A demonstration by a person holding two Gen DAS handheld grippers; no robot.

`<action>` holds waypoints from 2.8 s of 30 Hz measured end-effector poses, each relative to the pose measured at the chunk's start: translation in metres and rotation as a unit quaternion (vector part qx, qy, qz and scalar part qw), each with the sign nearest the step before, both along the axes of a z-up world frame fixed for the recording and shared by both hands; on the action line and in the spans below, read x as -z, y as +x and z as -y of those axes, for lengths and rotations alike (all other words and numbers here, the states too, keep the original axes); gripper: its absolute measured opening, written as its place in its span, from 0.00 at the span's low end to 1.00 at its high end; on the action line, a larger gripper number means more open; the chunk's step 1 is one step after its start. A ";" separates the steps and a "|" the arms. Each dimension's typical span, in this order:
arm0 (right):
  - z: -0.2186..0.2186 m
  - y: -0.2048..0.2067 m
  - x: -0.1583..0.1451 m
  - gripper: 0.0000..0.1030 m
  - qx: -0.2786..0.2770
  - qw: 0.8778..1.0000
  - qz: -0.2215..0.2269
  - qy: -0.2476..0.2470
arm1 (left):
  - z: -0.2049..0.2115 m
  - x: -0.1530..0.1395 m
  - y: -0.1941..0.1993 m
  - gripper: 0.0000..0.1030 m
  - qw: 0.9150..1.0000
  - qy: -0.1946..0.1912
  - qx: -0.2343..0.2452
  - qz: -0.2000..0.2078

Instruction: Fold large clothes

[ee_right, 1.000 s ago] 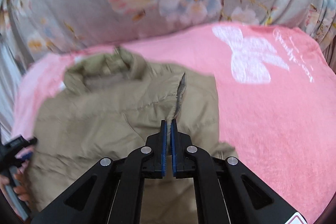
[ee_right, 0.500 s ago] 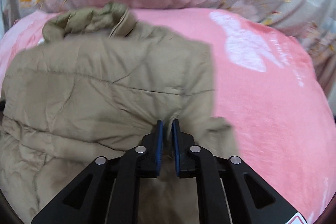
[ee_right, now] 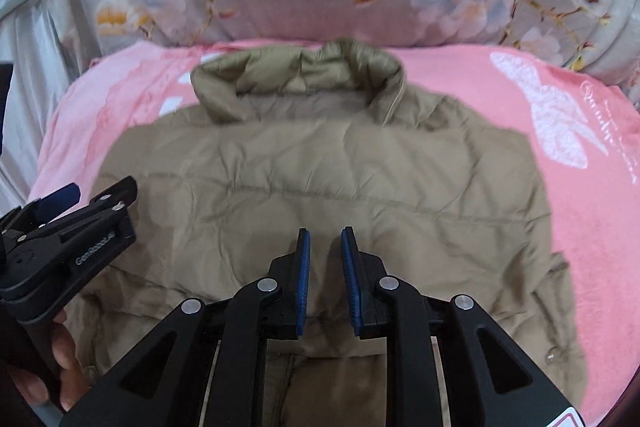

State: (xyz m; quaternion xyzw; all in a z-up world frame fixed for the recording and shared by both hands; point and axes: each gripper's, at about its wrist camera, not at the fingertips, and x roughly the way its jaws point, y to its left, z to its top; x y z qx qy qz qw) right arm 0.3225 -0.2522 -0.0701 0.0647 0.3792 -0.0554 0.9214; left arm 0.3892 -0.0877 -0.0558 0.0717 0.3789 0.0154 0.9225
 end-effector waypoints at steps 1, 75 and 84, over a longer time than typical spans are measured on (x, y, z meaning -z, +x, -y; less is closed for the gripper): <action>-0.002 -0.001 0.006 0.18 0.000 1.000 0.000 -0.006 | 0.000 0.005 0.000 0.67 1.000 -0.002 0.000 -0.004; 0.097 0.064 -0.034 0.33 0.039 0.973 0.013 0.226 | -0.005 -0.040 0.100 0.84 0.977 -0.202 0.035 -0.062; 0.099 0.094 -0.036 0.04 0.016 0.977 0.047 0.207 | -0.007 0.002 0.130 0.07 0.948 -0.282 0.045 -0.142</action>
